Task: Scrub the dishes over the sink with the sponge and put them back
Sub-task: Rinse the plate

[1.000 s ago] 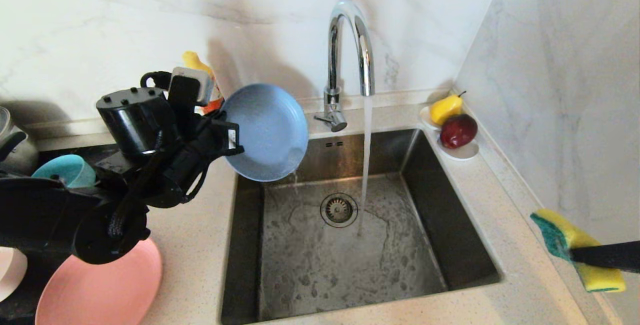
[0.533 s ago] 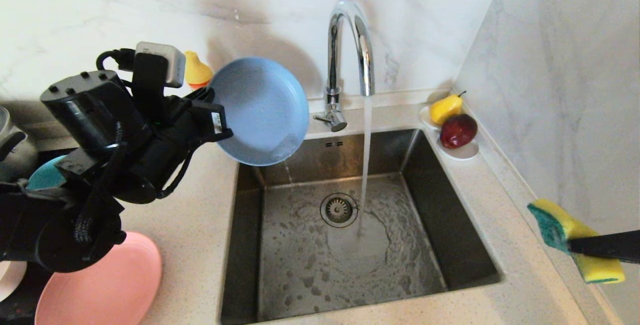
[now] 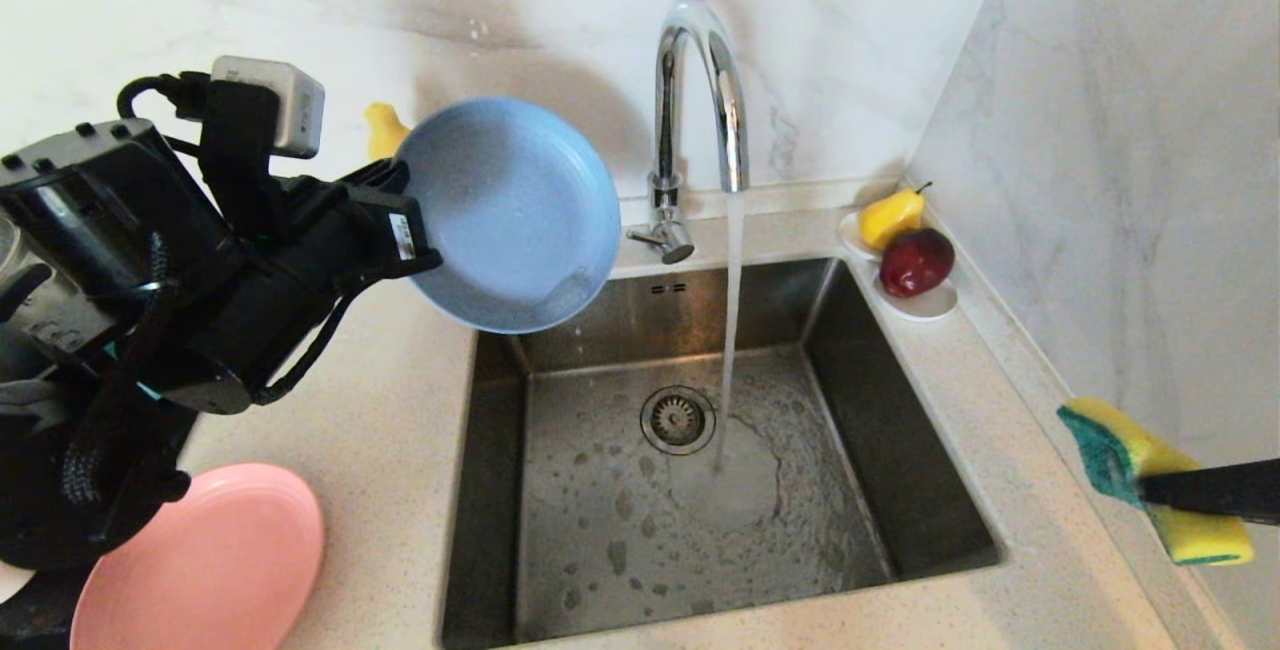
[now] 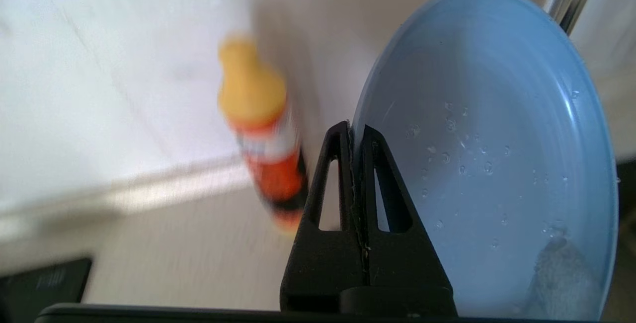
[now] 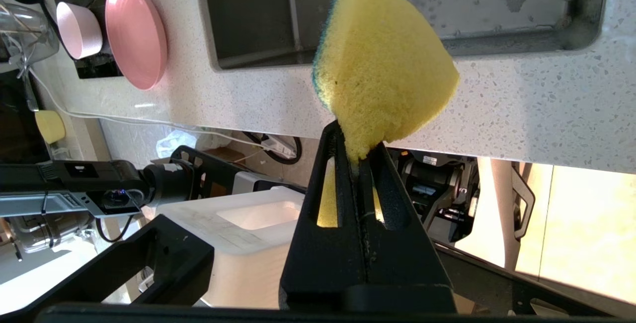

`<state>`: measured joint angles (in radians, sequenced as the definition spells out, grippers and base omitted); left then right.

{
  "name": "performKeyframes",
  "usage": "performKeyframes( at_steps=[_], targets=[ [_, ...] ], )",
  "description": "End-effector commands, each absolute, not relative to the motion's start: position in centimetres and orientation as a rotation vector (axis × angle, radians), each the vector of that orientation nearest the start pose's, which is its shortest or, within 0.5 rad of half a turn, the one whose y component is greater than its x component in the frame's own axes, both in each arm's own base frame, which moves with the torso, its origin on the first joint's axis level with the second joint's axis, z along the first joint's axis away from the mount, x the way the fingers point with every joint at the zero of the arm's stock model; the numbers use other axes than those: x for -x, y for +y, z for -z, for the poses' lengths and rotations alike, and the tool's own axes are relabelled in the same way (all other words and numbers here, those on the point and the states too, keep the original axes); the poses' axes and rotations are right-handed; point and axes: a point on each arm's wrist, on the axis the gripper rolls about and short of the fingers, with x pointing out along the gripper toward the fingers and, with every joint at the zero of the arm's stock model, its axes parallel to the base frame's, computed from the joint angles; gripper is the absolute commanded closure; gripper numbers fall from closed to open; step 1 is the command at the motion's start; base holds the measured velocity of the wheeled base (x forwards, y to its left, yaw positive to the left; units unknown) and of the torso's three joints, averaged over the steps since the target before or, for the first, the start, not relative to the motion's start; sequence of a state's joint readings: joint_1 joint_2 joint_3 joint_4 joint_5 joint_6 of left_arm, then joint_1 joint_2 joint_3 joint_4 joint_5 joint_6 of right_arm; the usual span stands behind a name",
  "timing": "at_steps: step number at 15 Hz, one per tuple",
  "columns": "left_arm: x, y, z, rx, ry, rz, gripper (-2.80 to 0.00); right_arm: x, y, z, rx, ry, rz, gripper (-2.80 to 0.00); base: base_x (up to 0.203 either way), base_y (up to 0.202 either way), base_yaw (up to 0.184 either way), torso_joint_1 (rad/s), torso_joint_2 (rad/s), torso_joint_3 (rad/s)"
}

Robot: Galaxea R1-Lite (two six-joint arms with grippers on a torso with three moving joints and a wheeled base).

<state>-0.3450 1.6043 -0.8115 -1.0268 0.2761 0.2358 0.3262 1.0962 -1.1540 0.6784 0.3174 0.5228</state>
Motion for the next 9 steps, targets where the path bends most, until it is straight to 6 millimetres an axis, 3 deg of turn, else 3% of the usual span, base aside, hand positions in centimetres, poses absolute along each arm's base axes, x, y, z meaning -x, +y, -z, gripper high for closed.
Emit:
performKeyframes(
  at_steps=[1, 4, 9],
  targets=[
    [-27.0, -8.0, -24.9, -0.135, -0.111, 0.025, 0.00, -10.6, 4.3, -29.3, -0.489, 0.781, -0.441, 0.00, 0.000, 0.000, 0.000, 0.000, 0.00, 0.000],
    [-25.7, -5.9, -25.9, -0.022, 0.110, 0.043, 0.00, -10.5, 4.3, -28.9, -0.487, 0.792, -0.434, 0.00, 0.000, 0.000, 0.000, 0.000, 0.00, 0.000],
    [-21.9, -0.8, -29.3, 0.284, 0.472, 0.034, 0.00, -10.8, 4.1, -28.4, -0.490, 0.805, -0.412, 0.00, 0.000, 0.000, 0.000, 0.000, 0.00, 0.000]
  ],
)
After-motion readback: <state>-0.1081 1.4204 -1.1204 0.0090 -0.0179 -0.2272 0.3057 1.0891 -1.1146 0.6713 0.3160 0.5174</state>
